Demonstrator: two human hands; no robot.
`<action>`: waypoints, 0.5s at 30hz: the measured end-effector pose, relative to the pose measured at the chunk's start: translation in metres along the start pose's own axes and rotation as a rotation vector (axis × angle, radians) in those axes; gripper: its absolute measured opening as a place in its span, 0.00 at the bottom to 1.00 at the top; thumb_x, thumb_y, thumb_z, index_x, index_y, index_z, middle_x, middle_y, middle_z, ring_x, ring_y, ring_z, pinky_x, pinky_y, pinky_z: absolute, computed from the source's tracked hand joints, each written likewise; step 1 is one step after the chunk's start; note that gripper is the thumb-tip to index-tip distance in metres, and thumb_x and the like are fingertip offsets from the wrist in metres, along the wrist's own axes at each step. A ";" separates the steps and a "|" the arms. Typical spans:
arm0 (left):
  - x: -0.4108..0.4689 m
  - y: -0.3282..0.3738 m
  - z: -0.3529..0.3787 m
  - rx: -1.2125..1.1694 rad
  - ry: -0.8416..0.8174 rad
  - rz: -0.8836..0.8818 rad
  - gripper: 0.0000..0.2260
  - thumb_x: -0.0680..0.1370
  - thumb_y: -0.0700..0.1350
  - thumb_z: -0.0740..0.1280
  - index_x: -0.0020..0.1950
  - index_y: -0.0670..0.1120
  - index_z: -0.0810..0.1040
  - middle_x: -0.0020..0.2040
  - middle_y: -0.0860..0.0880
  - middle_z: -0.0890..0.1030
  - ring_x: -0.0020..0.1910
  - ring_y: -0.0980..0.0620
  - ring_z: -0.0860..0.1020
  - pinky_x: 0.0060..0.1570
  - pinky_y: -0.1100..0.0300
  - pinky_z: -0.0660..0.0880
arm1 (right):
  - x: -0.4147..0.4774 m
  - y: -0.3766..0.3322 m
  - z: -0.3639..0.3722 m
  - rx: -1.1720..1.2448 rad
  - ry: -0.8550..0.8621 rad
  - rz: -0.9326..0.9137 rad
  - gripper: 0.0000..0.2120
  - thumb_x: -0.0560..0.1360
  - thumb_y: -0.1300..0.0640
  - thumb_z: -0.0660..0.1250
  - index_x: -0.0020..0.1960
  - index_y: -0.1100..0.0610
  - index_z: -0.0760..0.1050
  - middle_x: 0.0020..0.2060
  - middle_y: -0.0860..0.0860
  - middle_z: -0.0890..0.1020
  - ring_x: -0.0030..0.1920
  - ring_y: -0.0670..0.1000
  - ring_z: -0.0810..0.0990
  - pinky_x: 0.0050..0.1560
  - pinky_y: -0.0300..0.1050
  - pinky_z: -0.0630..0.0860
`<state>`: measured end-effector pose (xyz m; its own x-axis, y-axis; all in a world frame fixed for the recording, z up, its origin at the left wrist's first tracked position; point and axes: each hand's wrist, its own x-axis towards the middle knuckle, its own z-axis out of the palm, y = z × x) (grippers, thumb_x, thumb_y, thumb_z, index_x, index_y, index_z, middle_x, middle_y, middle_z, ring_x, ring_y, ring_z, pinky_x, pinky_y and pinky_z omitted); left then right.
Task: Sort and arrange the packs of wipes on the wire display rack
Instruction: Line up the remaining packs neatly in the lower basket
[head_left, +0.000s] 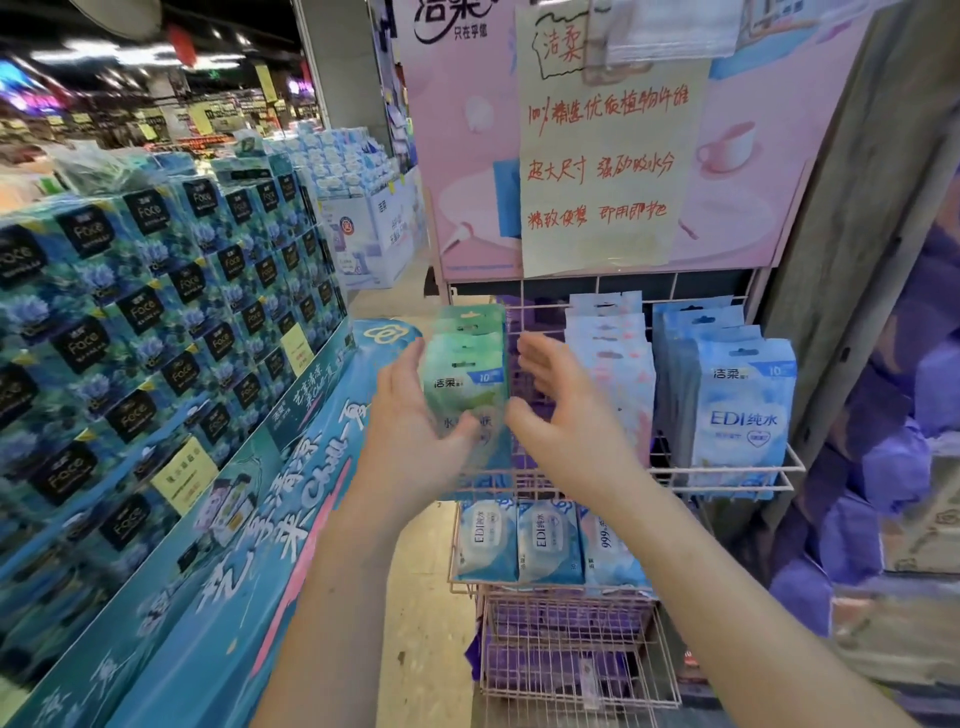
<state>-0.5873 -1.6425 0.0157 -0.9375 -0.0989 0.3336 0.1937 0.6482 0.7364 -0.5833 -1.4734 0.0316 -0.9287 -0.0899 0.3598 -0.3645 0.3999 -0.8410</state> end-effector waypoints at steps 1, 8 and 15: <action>0.005 -0.008 -0.001 -0.097 -0.088 -0.057 0.39 0.77 0.45 0.74 0.83 0.52 0.56 0.74 0.52 0.70 0.72 0.56 0.71 0.74 0.51 0.69 | 0.005 0.000 0.007 0.001 -0.037 0.045 0.30 0.76 0.64 0.68 0.76 0.53 0.65 0.59 0.35 0.73 0.58 0.31 0.71 0.57 0.22 0.65; 0.041 -0.056 0.008 -0.330 -0.336 -0.164 0.51 0.69 0.51 0.78 0.84 0.58 0.49 0.71 0.57 0.78 0.66 0.56 0.80 0.65 0.50 0.78 | 0.039 0.009 0.040 0.026 -0.167 0.346 0.37 0.73 0.66 0.69 0.77 0.59 0.55 0.64 0.52 0.75 0.60 0.47 0.74 0.54 0.36 0.72; 0.056 -0.066 0.006 -0.272 -0.586 -0.080 0.50 0.69 0.48 0.82 0.81 0.56 0.53 0.68 0.57 0.79 0.63 0.60 0.81 0.64 0.53 0.79 | 0.055 0.018 0.048 0.213 -0.144 0.517 0.33 0.68 0.72 0.67 0.69 0.60 0.60 0.60 0.58 0.78 0.59 0.54 0.79 0.55 0.48 0.80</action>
<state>-0.6541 -1.6864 -0.0177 -0.9393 0.3398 -0.0480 0.1112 0.4338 0.8941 -0.6441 -1.5144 0.0166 -0.9843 -0.0605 -0.1656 0.1474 0.2333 -0.9612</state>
